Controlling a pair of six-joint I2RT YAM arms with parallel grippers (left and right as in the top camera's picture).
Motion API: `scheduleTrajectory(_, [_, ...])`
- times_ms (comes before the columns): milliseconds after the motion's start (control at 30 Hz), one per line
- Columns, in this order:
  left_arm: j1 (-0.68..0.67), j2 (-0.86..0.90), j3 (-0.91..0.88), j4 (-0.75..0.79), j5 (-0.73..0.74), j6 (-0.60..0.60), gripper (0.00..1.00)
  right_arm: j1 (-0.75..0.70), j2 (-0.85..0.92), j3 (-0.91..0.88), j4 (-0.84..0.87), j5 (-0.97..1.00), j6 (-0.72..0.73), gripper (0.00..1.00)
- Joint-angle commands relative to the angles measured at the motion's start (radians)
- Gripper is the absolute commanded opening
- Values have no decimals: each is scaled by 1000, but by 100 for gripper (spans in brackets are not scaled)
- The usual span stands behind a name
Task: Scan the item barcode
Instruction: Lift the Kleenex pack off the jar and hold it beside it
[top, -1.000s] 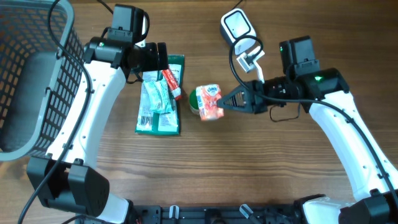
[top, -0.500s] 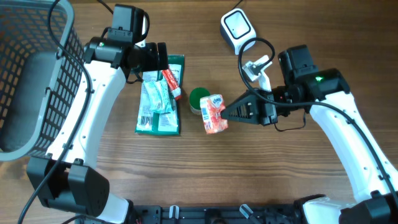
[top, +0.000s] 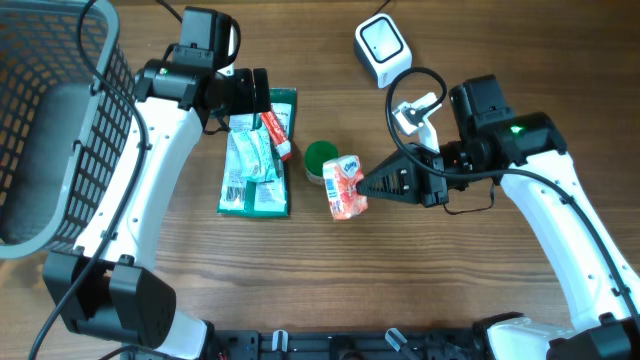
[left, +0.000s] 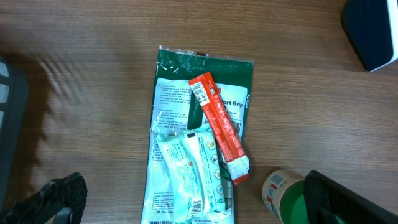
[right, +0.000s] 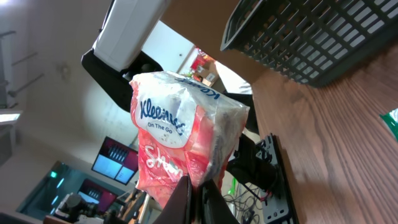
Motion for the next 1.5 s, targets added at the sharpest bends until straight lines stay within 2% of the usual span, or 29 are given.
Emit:
scheduleTrajectory(0, [4, 10, 3, 2, -13, -9, 100, -4, -21, -2, -2, -27, -27, 4])
scheduleTrajectory(1467, [4, 10, 3, 2, -13, -9, 100, -4, -21, -2, -9, 14, -27, 4])
